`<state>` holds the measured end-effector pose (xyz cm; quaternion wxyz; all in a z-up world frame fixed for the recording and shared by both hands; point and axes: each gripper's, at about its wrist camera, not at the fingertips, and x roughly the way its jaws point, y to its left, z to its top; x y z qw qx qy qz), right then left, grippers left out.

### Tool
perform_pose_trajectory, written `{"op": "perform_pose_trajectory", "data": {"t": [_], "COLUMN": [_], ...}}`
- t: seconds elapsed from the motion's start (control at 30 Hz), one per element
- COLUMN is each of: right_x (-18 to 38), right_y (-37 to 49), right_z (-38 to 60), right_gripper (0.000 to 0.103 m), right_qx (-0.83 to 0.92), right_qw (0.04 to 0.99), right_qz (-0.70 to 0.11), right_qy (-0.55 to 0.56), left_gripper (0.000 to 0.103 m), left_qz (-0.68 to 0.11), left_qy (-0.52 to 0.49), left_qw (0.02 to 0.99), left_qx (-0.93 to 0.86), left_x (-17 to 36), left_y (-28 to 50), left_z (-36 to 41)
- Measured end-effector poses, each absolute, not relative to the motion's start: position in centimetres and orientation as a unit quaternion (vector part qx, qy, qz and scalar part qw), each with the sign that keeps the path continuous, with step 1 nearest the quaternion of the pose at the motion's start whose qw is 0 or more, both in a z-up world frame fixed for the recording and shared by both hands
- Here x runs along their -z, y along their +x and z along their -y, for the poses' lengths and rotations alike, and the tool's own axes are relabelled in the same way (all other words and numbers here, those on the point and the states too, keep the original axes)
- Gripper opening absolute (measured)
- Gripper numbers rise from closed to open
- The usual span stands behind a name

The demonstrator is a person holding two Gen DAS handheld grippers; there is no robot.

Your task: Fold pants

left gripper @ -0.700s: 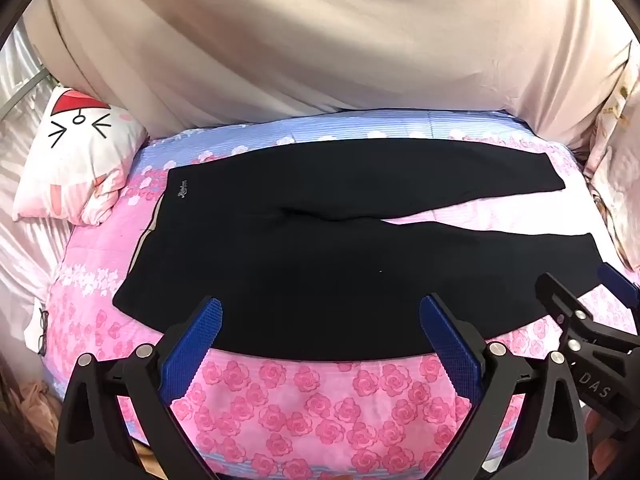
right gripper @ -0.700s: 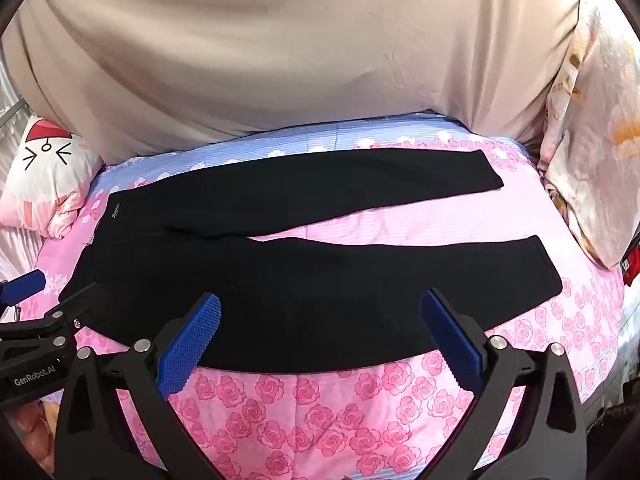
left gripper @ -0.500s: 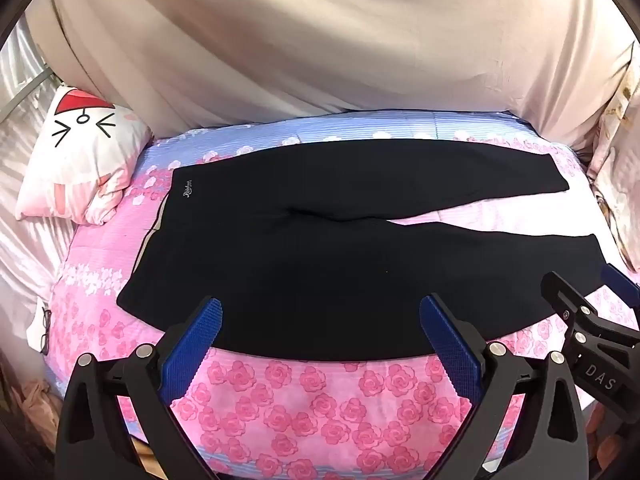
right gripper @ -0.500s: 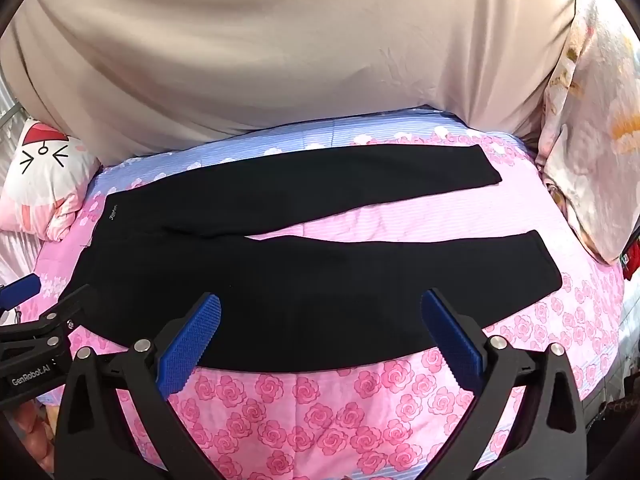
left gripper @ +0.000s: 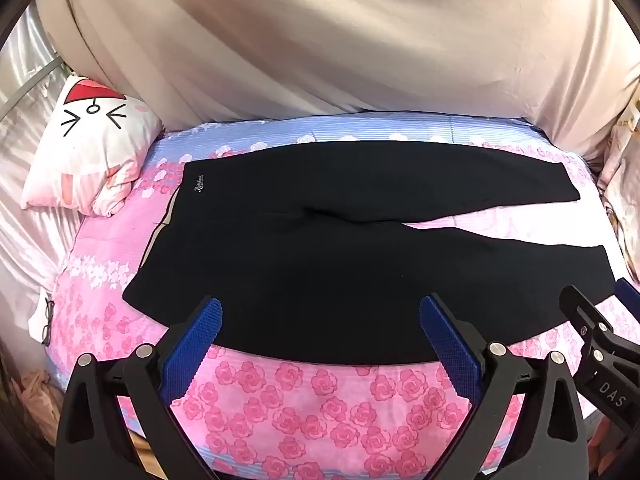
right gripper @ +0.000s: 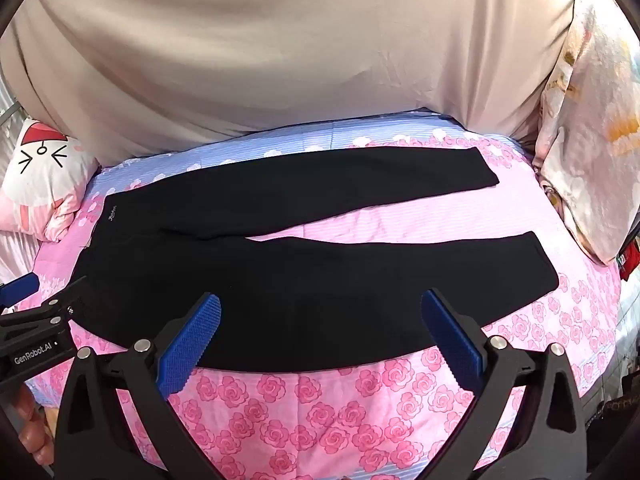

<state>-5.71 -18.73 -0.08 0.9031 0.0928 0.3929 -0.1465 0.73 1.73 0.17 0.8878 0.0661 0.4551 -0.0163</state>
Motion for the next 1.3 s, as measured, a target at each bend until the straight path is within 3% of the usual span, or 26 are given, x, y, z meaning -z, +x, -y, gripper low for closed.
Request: {"op": "perform_pose_trajectory", "data": {"t": [1.3], "right_x": [-0.09], "right_y": [-5.20], "right_z": [18.95], "right_gripper": [0.098], "right_qx": [0.157], "right_qw": [0.899], "right_qz": [-0.398], "right_qy": [0.096], "left_gripper": [0.098], "left_qz": [-0.458], "left_qy": [0.071], "left_qw": [0.886], "left_qx": [0.033], "left_x": [0.30], "left_y": [1.19], "left_z": [-1.22]}}
